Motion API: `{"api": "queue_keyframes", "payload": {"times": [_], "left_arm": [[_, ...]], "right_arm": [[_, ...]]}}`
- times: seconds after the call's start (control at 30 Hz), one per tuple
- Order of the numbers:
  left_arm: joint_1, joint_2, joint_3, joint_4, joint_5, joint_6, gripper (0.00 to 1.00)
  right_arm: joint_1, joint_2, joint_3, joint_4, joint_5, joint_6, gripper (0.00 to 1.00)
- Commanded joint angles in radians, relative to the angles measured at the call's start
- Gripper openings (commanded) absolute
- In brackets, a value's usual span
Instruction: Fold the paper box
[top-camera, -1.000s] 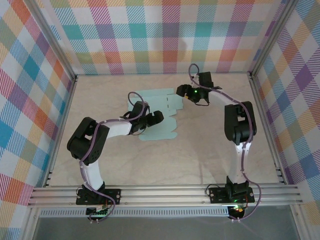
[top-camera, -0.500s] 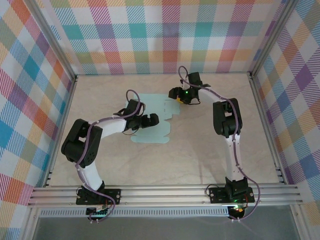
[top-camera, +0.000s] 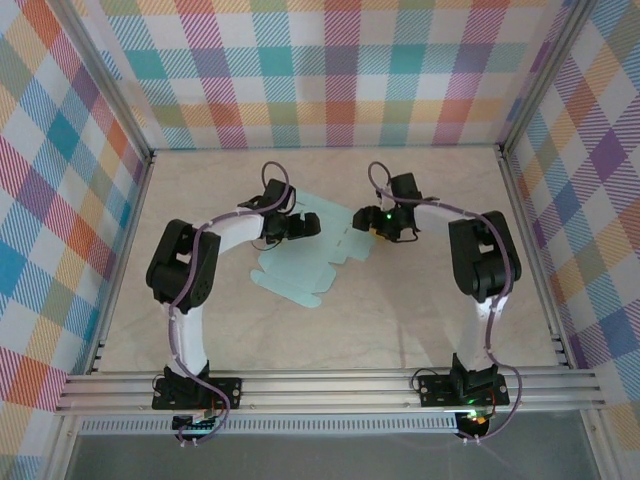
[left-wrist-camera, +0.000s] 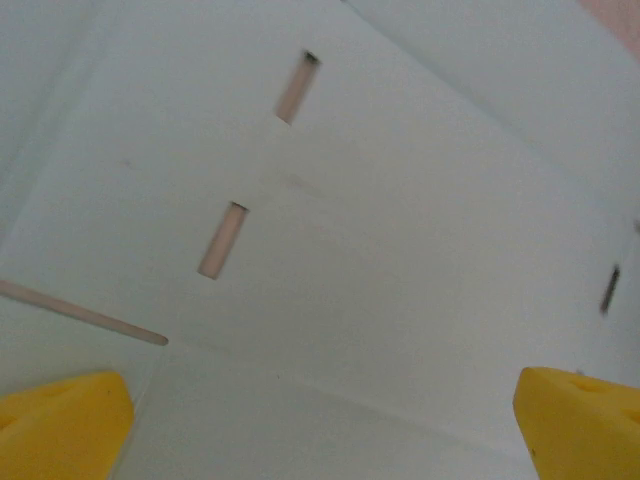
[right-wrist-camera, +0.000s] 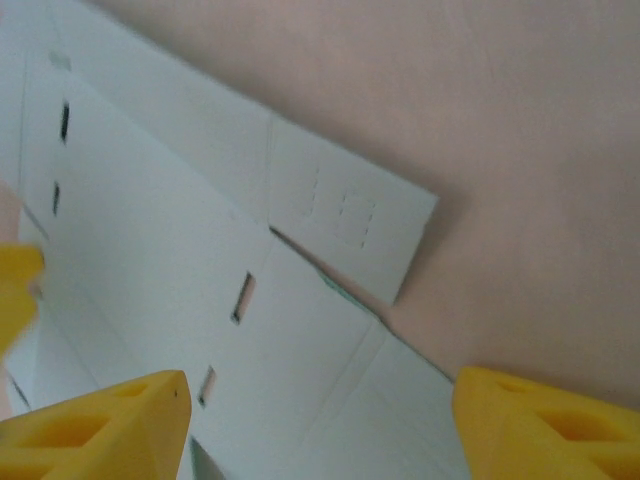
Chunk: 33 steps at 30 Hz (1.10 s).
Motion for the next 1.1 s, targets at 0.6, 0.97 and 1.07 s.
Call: {"api": "queue_keyframes", "payload": {"times": [0.6, 0.97, 1.07], "left_arm": [[-0.020, -0.136, 0.062, -0.045, -0.103, 0.047, 1.00], [-0.048, -0.421, -0.456, 0.236, -0.110, -0.170, 1.00], [-0.055, -0.425, -0.531, 0.286, -0.078, -0.226, 1.00]], "right_arm": [[-0.044, -0.185, -0.053, 0.019, 0.005, -0.117, 0.87], [-0.032, 0.182, 0.372, -0.068, -0.143, -0.145, 0.95], [-0.023, 0.255, 0.442, -0.073, -0.204, -0.126, 0.86]]}}
